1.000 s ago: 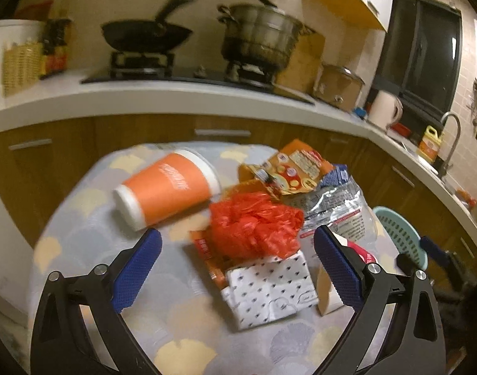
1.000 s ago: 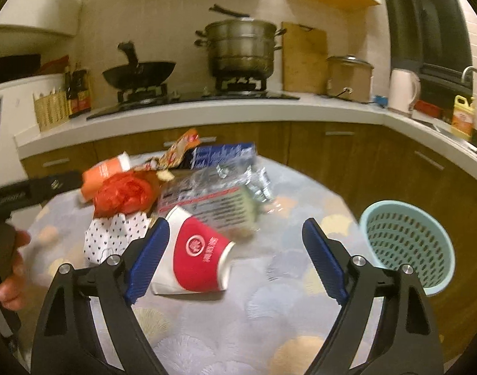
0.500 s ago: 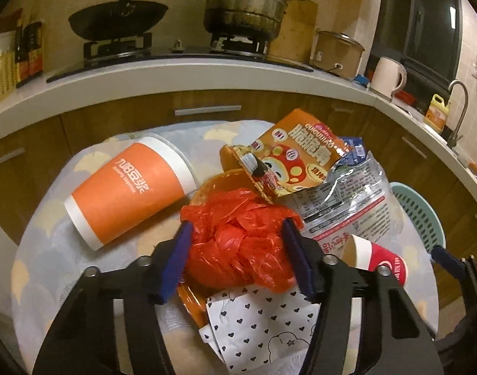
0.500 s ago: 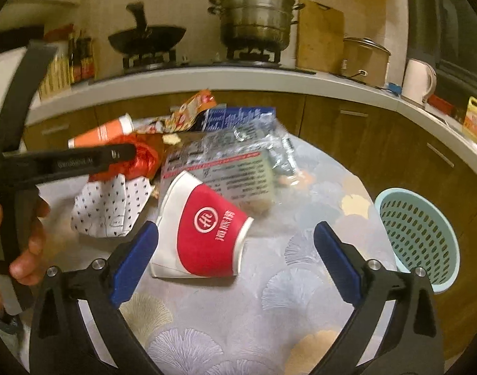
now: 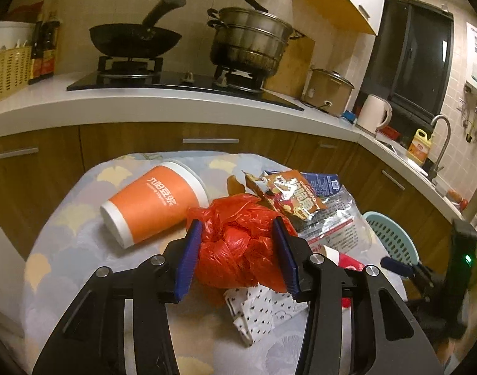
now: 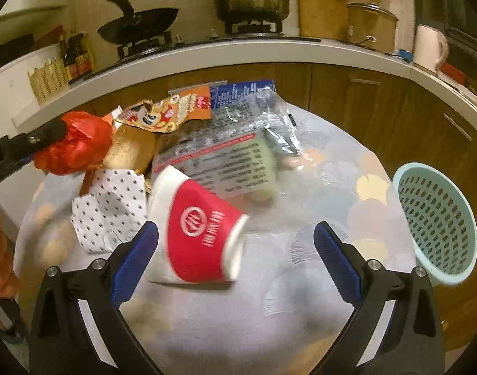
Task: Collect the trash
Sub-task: 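Grasp the red plastic bag with the left tool while the right tool approaches the red-white cup, then grasp the red-and-white paper cup with the right tool while the left tool holds the bag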
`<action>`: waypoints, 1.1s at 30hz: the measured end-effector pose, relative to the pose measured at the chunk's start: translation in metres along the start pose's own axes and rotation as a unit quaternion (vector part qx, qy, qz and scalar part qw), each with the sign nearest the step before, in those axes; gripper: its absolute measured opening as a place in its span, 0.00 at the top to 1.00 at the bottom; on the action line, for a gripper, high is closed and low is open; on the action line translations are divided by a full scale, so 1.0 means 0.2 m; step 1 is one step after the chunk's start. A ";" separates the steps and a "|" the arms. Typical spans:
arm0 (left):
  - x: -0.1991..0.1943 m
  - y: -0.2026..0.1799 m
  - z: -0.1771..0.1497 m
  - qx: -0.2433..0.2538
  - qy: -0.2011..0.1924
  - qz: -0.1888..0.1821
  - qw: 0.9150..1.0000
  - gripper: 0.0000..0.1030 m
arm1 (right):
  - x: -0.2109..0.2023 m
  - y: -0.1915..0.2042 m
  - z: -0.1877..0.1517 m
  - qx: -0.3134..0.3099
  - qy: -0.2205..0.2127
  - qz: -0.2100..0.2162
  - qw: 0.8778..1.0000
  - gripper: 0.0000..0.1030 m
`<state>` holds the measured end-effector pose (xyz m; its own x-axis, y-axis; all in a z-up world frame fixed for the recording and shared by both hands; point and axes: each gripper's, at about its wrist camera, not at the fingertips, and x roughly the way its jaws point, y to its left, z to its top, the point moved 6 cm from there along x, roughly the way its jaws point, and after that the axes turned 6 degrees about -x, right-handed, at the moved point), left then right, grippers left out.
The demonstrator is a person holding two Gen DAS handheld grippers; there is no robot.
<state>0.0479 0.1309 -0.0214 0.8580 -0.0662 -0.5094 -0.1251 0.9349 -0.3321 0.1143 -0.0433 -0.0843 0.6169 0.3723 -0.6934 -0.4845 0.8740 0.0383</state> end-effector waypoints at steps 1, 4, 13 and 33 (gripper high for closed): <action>-0.01 0.00 0.00 0.001 0.000 -0.003 1.000 0.57 | 0.03 -0.02 -0.01 -0.009 0.017 0.012 1.000 0.08; -0.02 -0.01 -0.01 0.001 0.000 -0.005 1.000 0.57 | 0.11 -0.07 -0.01 -0.007 0.044 0.063 0.997 0.08; -0.04 -0.09 -0.01 0.018 -0.003 -0.015 1.000 0.57 | 0.22 0.03 0.00 -0.025 0.086 0.133 0.987 0.10; -0.09 -0.39 -0.03 0.057 -0.013 -0.057 0.997 0.57 | -0.25 -0.12 0.02 -0.002 -0.048 0.117 0.992 0.49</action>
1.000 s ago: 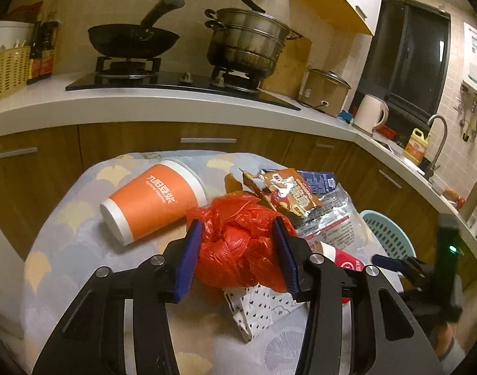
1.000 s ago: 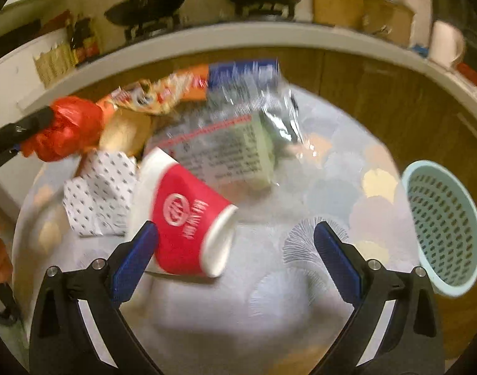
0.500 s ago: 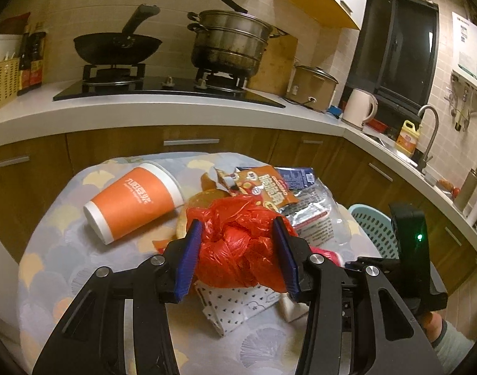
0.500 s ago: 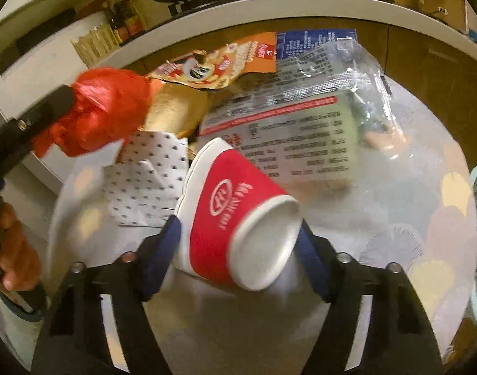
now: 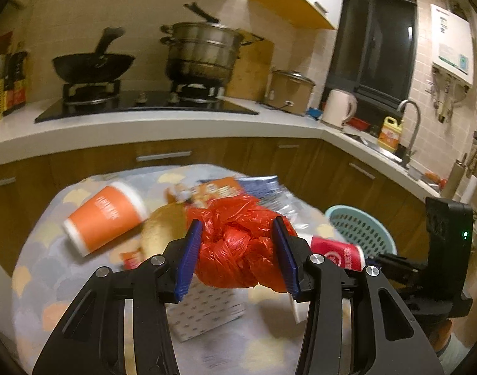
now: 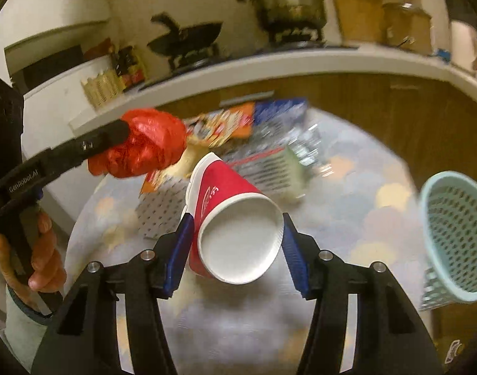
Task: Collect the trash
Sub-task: 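Grasp the red-and-white paper cup with the right tool while the left tool holds the bag, then carry both items over the blue wastebasket and open both tools to drop them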
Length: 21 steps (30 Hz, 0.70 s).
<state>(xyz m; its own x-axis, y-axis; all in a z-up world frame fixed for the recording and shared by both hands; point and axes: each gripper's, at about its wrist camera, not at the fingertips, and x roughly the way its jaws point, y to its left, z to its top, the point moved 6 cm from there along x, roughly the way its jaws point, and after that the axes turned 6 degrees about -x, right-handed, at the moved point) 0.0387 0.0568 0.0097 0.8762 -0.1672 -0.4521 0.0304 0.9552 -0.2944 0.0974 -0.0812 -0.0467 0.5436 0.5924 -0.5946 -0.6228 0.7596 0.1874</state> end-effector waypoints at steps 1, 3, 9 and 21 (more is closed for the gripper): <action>0.01 -0.03 0.01 0.002 -0.001 -0.005 1.000 0.57 | -0.03 -0.03 0.01 0.002 -0.007 -0.009 1.000 0.50; 0.04 -0.13 0.02 0.011 -0.002 -0.020 1.000 0.57 | -0.11 -0.09 0.04 0.009 -0.023 -0.034 0.999 0.50; 0.19 -0.43 0.05 0.029 0.006 -0.066 0.997 0.57 | -0.32 -0.39 0.06 0.035 -0.060 -0.101 0.992 0.50; 0.65 -1.05 -0.01 0.084 0.059 -0.122 0.987 0.57 | -0.54 -1.08 -0.12 0.124 -0.069 -0.220 0.965 0.50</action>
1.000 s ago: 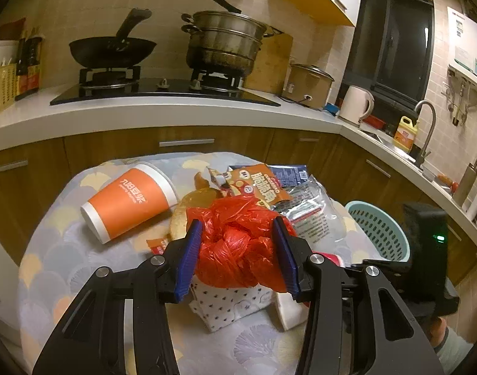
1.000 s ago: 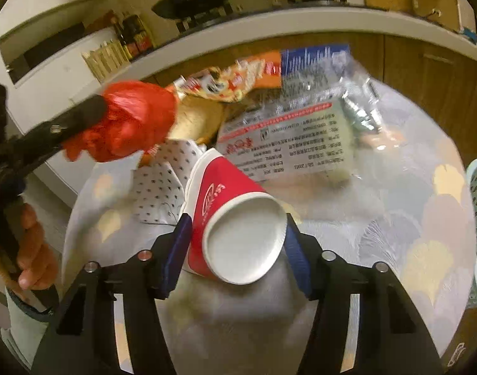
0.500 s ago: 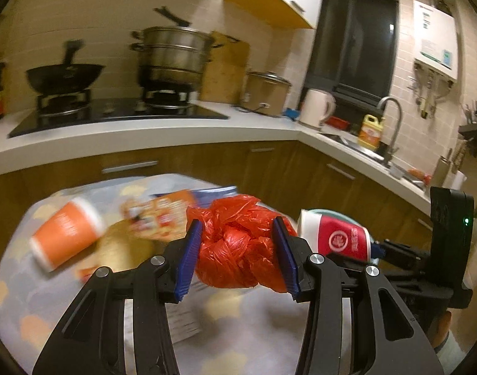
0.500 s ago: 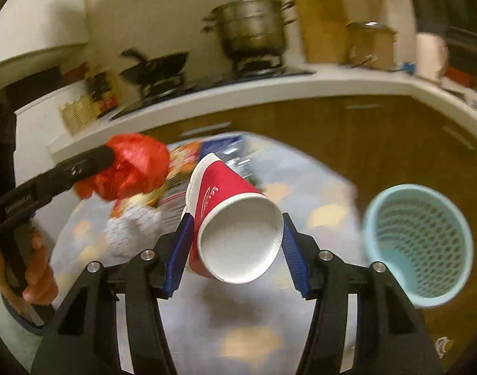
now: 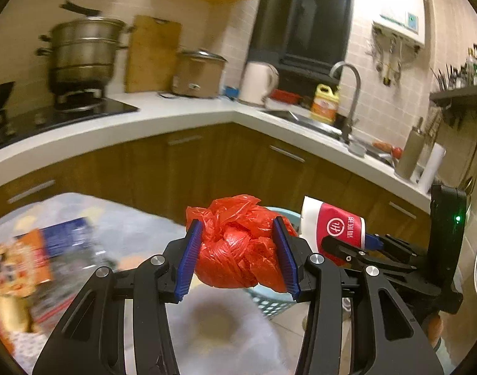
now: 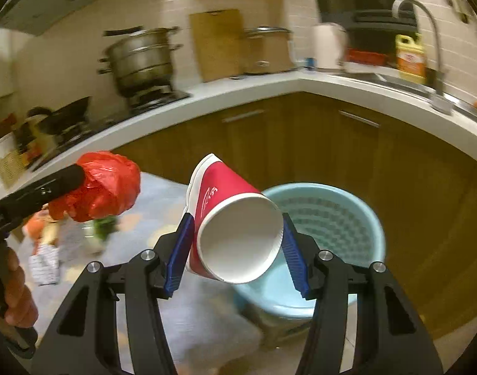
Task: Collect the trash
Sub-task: 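Carry both items over the blue wastebasket and open both tools to drop them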
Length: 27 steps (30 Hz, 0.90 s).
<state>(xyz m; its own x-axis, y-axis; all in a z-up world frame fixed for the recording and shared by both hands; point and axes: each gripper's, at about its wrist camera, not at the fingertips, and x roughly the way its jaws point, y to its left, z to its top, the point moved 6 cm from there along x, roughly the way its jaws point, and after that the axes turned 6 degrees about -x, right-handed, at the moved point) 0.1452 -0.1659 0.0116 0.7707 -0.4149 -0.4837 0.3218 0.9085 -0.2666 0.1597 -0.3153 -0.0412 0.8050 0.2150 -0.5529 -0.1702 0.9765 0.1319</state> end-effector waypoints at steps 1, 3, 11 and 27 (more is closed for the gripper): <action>0.07 -0.03 0.00 0.002 0.009 -0.003 1.000 0.57 | 0.02 -0.05 -0.01 0.006 0.005 -0.012 1.000 0.50; 0.18 -0.07 -0.01 0.001 0.023 -0.007 1.000 0.57 | 0.07 -0.14 -0.03 0.016 0.015 -0.030 0.999 0.50; 0.56 -0.11 -0.12 -0.001 0.086 -0.001 0.996 0.57 | 0.33 -0.39 -0.18 0.052 0.079 -0.073 0.993 0.50; 0.80 -0.04 -0.20 -0.012 0.128 0.030 0.991 0.41 | 0.59 -0.51 -0.35 0.105 0.147 -0.058 0.982 0.41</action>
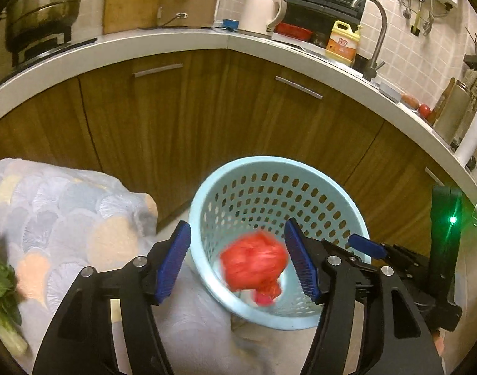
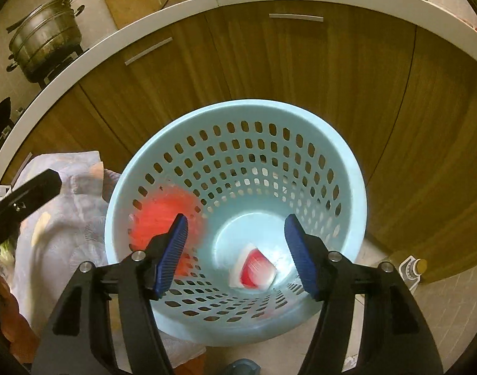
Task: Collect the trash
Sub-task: 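Carry both items over the blue wastebasket and open both tools to drop them, then move both tools back over the table toward the remaining trash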
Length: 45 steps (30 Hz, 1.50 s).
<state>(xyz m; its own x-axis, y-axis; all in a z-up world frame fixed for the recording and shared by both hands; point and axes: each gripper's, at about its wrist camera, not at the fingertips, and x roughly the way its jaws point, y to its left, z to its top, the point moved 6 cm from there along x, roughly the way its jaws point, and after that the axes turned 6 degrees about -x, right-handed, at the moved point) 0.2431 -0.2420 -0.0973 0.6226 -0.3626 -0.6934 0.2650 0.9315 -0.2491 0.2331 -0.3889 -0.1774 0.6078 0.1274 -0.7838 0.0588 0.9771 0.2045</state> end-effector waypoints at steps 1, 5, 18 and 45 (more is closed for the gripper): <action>0.00 0.01 0.00 -0.001 0.000 -0.001 1.000 0.41 | 0.00 0.00 0.00 0.001 -0.001 0.000 1.000 0.41; -0.05 0.02 0.00 -0.004 -0.010 0.000 1.000 0.41 | -0.05 0.01 0.00 0.001 -0.008 0.000 1.000 0.41; -0.48 0.12 0.00 -0.013 -0.078 0.009 0.997 0.41 | -0.35 0.33 0.06 -0.052 -0.067 0.034 0.996 0.41; -1.67 1.44 -0.37 -0.171 -0.200 0.184 0.947 0.28 | -0.75 1.91 -0.45 -0.304 -0.100 0.183 0.930 0.65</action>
<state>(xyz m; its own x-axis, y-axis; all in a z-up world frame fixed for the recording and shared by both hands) 0.0573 0.1498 0.0133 0.8741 0.0703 -0.4807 -0.2349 0.9272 -0.2916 0.0924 -0.0195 -0.0347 0.6383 0.4955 -0.5891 -0.6019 0.7983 0.0193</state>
